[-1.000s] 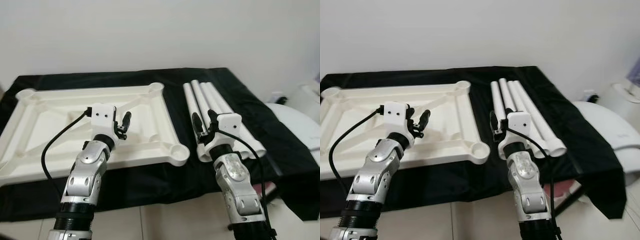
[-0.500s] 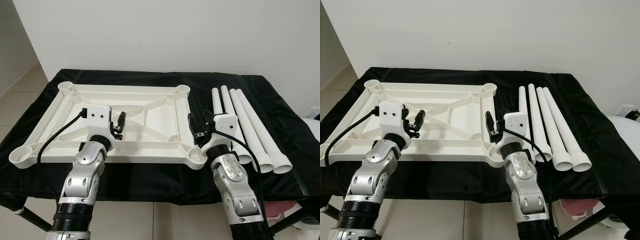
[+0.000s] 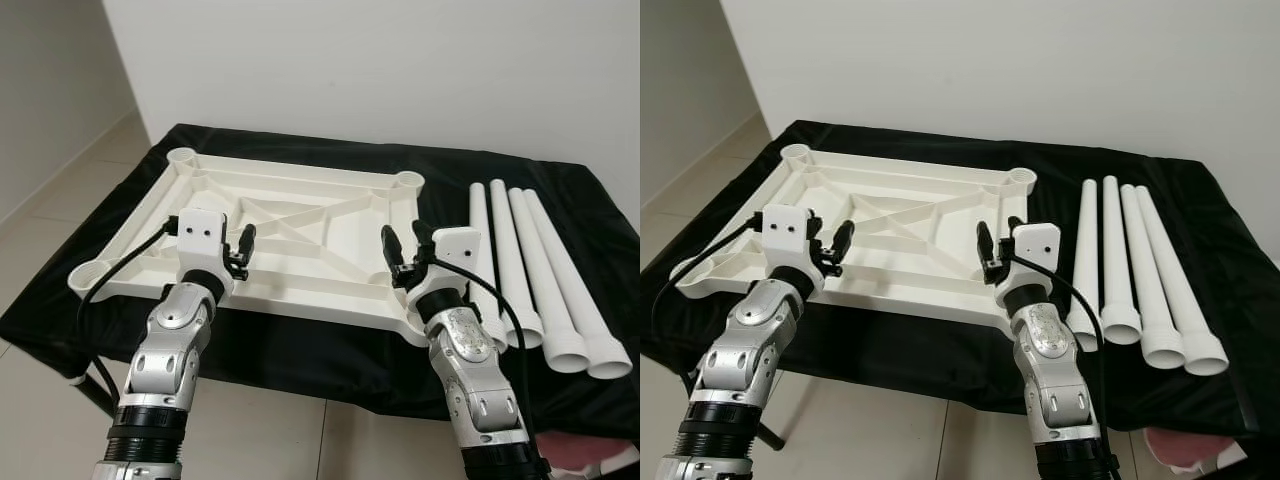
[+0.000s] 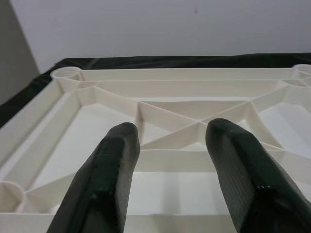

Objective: Building children table

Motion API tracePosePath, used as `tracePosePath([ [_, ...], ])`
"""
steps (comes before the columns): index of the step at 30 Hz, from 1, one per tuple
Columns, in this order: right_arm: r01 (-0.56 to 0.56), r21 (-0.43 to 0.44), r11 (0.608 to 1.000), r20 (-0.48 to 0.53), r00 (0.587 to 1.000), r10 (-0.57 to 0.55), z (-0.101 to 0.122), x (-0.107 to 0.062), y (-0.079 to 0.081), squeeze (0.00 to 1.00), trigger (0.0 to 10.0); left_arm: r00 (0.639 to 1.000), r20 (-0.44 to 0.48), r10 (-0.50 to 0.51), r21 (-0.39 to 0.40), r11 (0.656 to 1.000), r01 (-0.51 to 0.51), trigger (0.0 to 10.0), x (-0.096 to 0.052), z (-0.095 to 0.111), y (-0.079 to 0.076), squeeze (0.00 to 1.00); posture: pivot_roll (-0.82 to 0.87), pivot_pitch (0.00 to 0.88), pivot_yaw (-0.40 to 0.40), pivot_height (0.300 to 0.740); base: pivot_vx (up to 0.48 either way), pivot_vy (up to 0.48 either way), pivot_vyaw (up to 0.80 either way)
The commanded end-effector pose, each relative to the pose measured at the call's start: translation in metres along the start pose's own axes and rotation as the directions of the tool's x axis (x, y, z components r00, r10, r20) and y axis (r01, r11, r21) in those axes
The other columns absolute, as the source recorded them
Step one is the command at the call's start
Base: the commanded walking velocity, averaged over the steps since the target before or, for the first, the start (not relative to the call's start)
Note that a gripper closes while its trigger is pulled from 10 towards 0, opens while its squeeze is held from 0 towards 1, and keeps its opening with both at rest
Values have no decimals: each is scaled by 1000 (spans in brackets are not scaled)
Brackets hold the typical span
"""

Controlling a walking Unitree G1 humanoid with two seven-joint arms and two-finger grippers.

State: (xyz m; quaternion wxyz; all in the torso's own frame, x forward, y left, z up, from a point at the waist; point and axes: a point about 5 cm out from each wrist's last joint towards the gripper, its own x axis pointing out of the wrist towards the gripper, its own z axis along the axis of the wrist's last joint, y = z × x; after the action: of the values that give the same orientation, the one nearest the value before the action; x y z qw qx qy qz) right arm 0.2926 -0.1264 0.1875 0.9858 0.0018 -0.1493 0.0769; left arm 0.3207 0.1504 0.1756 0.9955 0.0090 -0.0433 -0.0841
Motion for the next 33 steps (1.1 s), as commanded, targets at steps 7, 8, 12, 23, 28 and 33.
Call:
tracePosePath([
  [7, 22, 11, 1000, -17, 1000, -22, -2, -1, -3, 0, 10000, 1000, -22, 6, -8, 1000, -6, 10000, 0, -4, 0, 0, 3, 14, 5, 740, 0, 343, 0],
  [8, 22, 10, 1000, -17, 1000, -22, -2, -1, -3, 0, 10000, 1000, -18, 5, -4, 1000, -5, 10000, 0, -4, -1, 0, 2, 15, 5, 740, 0, 480, 0],
  [12, 22, 10, 1000, -17, 1000, -22, -2, -2, -3, 0, 10000, 1000, -14, 4, 1, 1000, -4, 10000, 0, -3, -1, 0, 1, 16, 5, 740, 0, 393, 0],
  [23, 26, 10, 1000, -18, 1000, -26, -2, -3, -3, 0, 10000, 1000, -13, -6, 14, 1000, 6, 10000, -1, -3, -3, 0, 1, 20, 7, 740, 0, 0, 0],
  [28, 25, 10, 1000, -22, 999, -24, -2, -3, -3, 0, 10000, 1000, -20, -21, 16, 1000, 21, 10000, -1, -4, -4, 0, 1, 22, 6, 740, 0, 0, 0],
  [33, 10, -37, 999, -33, 999, -11, -3, -4, -2, 0, 10000, 996, -29, -86, 11, 996, 86, 10000, -2, -4, -12, 0, -3, 25, 6, 740, 0, 0, 0],
])
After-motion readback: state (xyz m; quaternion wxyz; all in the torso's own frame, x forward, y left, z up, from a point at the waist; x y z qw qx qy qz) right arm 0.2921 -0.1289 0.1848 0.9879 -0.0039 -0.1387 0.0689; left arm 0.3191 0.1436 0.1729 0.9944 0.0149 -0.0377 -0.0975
